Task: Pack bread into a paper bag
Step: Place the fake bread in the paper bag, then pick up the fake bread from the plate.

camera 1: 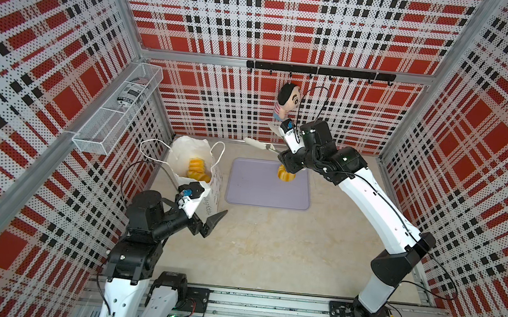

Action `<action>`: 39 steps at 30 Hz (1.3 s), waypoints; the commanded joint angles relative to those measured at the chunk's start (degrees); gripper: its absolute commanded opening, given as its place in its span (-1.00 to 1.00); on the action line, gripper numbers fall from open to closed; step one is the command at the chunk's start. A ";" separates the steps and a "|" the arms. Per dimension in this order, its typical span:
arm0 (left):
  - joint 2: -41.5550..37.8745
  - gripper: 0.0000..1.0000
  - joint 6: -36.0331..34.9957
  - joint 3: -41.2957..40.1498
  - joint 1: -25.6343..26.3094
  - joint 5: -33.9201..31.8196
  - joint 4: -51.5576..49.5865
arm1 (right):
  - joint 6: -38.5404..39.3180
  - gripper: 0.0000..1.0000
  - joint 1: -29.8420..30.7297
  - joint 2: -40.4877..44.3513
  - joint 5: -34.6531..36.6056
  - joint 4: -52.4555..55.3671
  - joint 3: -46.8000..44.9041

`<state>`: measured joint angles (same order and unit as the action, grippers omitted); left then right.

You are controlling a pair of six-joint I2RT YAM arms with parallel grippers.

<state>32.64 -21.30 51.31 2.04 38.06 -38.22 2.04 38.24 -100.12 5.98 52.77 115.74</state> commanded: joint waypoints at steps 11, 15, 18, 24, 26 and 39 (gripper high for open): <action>1.01 0.96 -0.01 1.25 0.69 0.27 -0.10 | -8.03 0.19 -10.49 9.56 -4.15 -16.51 -28.51; 1.50 0.96 0.01 1.59 0.91 0.12 -0.19 | -9.16 0.19 -13.44 7.27 -7.12 -21.54 -34.36; 1.53 0.96 -0.12 1.64 1.08 -0.09 -0.28 | -9.39 0.19 -14.48 4.99 -8.14 -24.44 -36.63; 1.88 0.96 0.04 1.82 1.21 -0.23 -0.46 | -9.73 0.19 -15.55 0.74 -10.14 -28.65 -39.57; 1.98 0.96 0.17 1.86 1.21 -0.19 -0.46 | -9.69 0.19 -15.72 -0.92 -10.34 -29.88 -39.94; 2.77 0.96 0.25 2.47 1.65 -0.56 -0.64 | -8.77 0.17 -16.24 -5.61 -9.31 -33.43 -40.02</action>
<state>35.11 -21.06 52.05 3.11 37.65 -38.68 -6.96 22.63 -104.64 -3.42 22.15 74.94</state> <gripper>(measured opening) 0.981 0.588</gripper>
